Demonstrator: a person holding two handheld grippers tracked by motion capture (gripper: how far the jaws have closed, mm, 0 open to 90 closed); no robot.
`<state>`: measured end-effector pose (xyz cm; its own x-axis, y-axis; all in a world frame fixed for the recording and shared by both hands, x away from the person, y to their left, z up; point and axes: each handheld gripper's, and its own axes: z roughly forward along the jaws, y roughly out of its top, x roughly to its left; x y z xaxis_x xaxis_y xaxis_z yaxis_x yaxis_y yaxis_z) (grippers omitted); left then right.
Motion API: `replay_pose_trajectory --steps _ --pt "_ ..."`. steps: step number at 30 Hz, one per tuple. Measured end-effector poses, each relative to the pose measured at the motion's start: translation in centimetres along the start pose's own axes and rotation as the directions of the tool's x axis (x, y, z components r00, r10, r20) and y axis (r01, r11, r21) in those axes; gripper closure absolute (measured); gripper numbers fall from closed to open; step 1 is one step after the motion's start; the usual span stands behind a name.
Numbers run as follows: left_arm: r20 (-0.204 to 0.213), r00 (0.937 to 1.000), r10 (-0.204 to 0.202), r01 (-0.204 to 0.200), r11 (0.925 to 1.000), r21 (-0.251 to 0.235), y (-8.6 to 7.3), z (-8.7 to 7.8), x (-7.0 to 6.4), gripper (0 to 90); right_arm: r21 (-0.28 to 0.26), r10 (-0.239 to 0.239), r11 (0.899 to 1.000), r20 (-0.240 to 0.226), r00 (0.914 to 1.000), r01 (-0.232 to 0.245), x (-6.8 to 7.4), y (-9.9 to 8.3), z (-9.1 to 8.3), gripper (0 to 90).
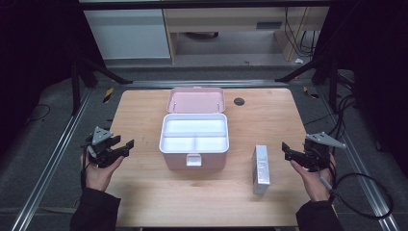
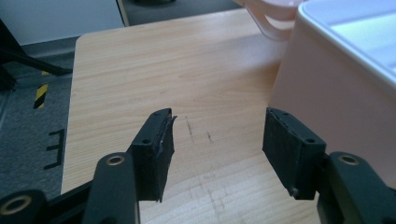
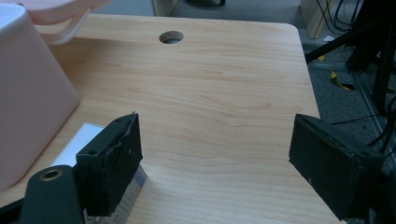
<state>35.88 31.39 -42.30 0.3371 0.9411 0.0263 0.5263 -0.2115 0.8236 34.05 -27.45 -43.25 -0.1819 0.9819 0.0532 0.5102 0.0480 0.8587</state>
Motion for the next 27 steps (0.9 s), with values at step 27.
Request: replay_pose_trajectory --steps 27 --pt "0.03 0.9995 -0.002 -0.001 0.9954 0.096 -0.1 1.3 -1.8 32.7 0.136 -0.134 0.979 -0.141 0.9809 0.153 6.6 1.1 0.6 26.5"
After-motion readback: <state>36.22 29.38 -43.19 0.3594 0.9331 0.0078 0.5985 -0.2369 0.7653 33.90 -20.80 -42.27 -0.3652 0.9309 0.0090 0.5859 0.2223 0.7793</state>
